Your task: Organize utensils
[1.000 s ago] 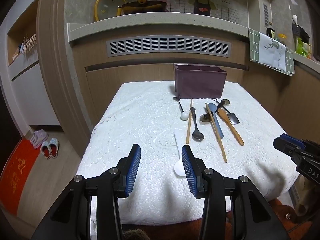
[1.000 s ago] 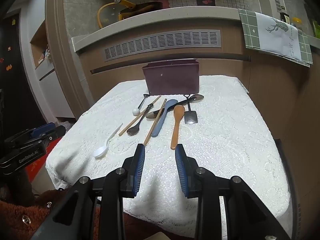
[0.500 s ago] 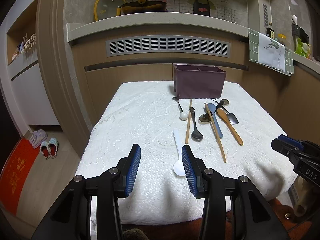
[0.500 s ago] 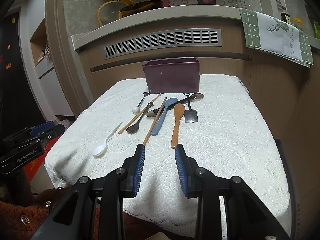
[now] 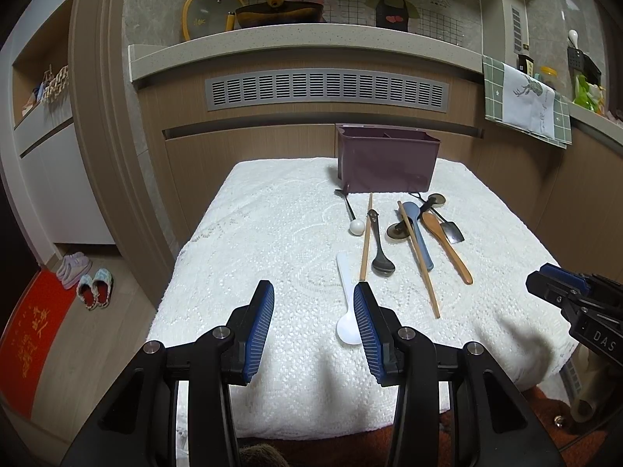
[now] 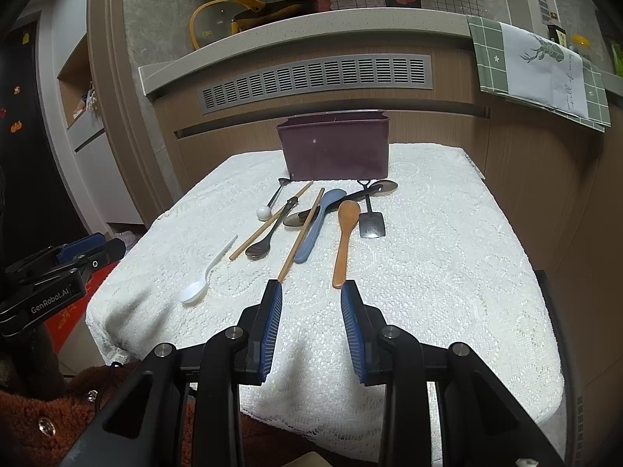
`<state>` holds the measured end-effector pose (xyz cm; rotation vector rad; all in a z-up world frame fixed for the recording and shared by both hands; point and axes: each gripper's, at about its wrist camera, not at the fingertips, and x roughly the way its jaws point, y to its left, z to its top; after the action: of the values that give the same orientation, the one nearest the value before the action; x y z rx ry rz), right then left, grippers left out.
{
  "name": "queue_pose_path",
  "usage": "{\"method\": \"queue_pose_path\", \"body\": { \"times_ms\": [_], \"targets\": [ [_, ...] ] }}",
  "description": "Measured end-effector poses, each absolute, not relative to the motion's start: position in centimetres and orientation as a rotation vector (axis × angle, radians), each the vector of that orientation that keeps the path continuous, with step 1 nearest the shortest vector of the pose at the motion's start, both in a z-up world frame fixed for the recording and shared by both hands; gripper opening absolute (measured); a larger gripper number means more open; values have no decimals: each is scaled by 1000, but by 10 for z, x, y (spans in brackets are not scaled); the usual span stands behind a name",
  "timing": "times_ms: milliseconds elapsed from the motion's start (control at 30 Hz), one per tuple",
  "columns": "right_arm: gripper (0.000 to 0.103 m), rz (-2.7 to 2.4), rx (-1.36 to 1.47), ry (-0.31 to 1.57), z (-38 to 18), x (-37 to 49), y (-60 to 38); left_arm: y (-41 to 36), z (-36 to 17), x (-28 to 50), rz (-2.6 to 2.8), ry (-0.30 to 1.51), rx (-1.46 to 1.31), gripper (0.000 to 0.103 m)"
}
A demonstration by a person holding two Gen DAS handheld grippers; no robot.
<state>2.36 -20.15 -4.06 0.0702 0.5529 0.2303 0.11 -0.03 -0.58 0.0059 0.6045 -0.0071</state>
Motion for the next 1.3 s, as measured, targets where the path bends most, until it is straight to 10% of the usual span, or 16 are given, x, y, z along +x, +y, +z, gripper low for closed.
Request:
{"method": "queue_pose_path", "body": {
  "times_ms": [1300],
  "targets": [
    [30,229,75,565,-43,26,-201,-4,-7,2,-8,607,11,44]
  ]
}}
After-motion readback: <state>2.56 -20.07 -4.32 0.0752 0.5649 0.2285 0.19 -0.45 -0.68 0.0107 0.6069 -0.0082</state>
